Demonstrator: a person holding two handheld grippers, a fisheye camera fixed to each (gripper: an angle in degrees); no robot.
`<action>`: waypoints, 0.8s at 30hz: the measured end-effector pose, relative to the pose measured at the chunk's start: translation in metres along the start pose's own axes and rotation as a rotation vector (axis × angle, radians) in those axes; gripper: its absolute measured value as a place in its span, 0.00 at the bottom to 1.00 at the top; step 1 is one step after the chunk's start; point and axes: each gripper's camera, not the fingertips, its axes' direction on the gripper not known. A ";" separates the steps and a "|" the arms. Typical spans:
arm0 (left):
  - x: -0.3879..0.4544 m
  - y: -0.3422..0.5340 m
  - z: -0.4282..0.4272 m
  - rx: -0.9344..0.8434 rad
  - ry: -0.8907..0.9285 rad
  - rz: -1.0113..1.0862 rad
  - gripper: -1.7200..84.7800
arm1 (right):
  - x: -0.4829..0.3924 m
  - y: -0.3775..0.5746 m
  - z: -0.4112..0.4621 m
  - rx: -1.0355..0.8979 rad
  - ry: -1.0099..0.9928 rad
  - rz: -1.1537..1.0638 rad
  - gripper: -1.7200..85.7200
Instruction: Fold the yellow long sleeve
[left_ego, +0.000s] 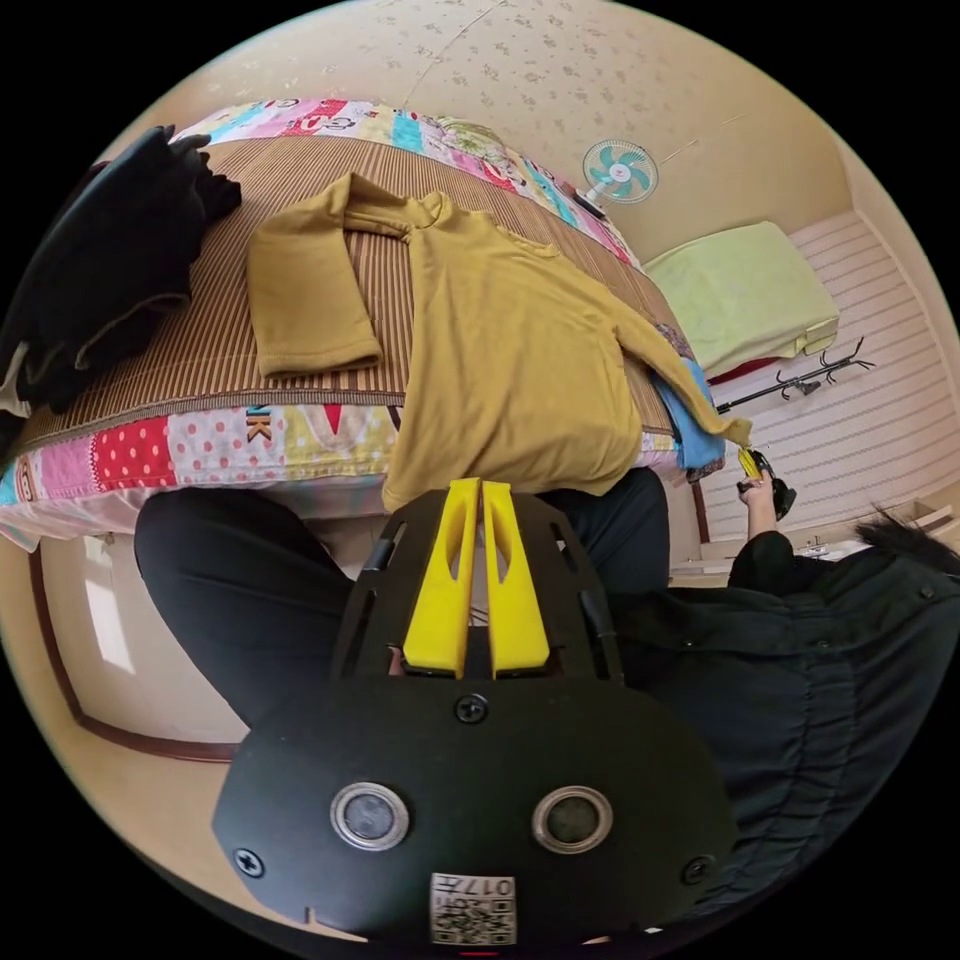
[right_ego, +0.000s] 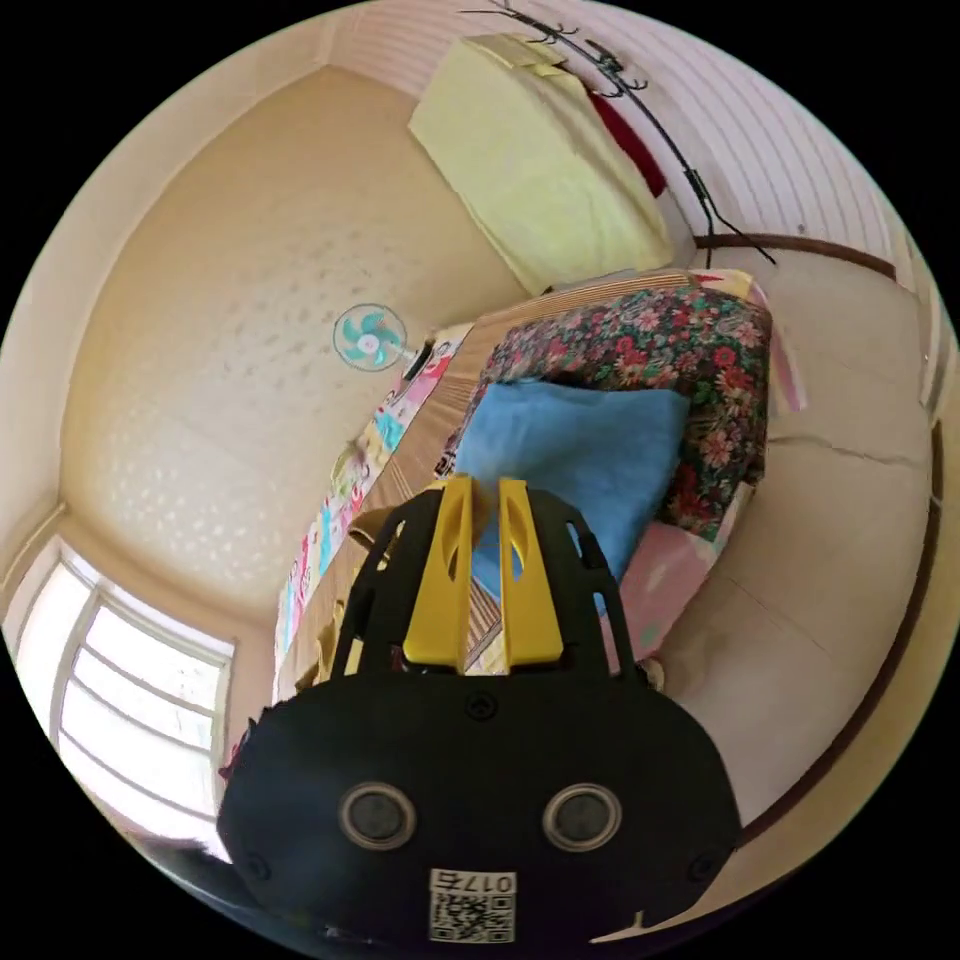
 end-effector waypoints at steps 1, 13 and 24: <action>0.000 -0.001 0.001 -0.002 -0.001 -0.001 0.01 | 0.026 -0.001 -0.004 0.008 -0.007 0.098 0.08; 0.024 -0.025 -0.003 -0.011 -0.066 0.038 0.01 | 0.066 0.059 0.009 0.130 -0.081 0.191 0.16; -0.020 -0.003 -0.023 0.084 -0.015 -0.100 0.01 | -0.264 0.059 0.013 0.254 -0.295 -0.311 0.06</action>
